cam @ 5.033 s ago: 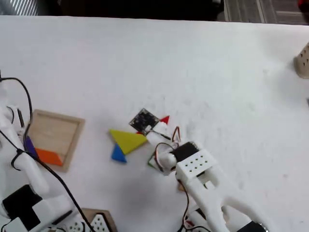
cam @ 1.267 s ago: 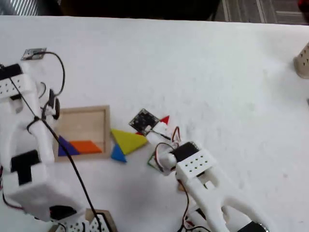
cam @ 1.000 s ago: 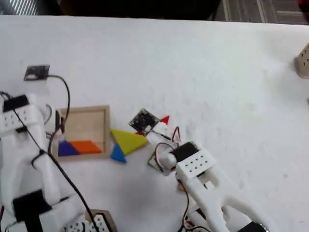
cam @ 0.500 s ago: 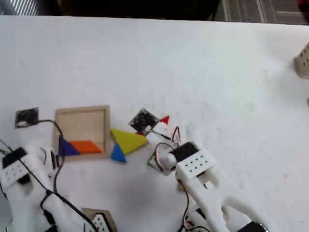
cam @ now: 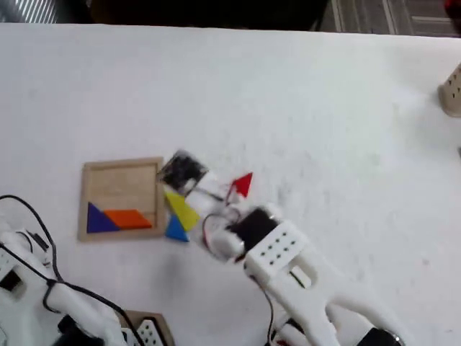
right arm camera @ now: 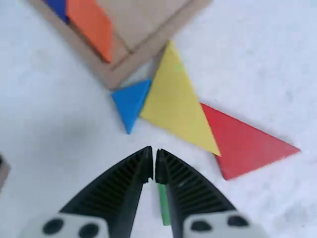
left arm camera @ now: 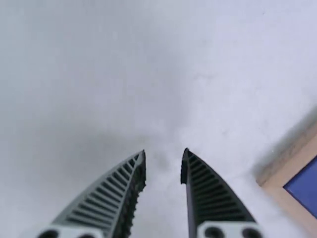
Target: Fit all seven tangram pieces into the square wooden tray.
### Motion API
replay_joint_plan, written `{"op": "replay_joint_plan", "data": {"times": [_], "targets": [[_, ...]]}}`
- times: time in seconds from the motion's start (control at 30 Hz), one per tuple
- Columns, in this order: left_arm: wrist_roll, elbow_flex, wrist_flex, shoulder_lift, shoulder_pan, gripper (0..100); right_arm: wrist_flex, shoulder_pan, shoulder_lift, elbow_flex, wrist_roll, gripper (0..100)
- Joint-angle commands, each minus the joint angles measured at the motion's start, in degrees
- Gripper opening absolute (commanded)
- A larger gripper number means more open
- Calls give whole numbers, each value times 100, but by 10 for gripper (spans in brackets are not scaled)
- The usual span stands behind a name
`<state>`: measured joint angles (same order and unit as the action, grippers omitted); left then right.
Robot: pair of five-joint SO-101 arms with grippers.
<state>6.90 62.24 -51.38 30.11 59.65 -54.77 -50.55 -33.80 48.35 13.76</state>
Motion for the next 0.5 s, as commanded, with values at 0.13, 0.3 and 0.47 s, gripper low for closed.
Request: {"op": "replay_joint_plan", "data": {"times": [0.13,0.3,0.47], "targets": [[-70,-1600,-185,-2088,303,131,681,-910,734,-246,-62,67],[-536,-2040,-132,-2659,514,131,1305,-971,1596,-264,-651,171],[-1073,-2136,97,-2879,716,131,1956,-971,2211,-264,-695,135]]}}
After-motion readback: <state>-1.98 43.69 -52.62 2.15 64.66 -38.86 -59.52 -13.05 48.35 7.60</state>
